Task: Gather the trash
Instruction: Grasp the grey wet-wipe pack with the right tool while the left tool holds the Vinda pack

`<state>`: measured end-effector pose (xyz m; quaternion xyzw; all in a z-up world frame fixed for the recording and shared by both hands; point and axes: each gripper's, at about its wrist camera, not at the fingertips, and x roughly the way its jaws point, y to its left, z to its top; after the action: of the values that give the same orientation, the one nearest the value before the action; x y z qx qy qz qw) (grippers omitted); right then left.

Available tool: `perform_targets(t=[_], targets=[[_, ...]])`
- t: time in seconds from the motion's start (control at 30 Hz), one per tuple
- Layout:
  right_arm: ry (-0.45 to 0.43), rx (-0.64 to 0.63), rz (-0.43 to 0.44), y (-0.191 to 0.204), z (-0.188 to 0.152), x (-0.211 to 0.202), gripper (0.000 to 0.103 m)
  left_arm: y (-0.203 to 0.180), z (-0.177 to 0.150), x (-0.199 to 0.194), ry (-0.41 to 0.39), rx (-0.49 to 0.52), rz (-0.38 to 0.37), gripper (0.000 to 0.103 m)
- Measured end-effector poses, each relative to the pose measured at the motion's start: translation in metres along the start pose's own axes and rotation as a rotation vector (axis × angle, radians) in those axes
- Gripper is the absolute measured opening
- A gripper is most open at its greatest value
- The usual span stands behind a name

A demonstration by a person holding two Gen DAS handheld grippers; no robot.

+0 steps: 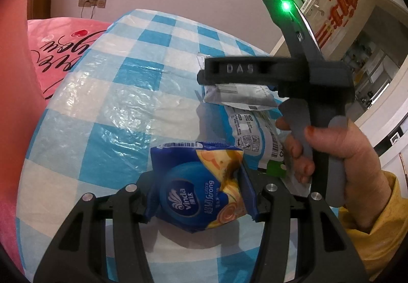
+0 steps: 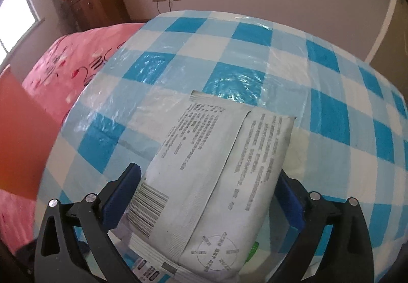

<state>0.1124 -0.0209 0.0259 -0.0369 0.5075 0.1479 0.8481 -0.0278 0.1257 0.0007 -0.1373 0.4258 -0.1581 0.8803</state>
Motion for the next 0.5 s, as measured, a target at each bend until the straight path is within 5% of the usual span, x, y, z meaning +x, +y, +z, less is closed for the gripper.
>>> perform_targets(t=[0.5], targets=[[-0.068,-0.028,0.018,0.001,-0.013,-0.011,0.079,0.003,0.002,-0.009,-0.020,-0.011,-0.007,0.054]])
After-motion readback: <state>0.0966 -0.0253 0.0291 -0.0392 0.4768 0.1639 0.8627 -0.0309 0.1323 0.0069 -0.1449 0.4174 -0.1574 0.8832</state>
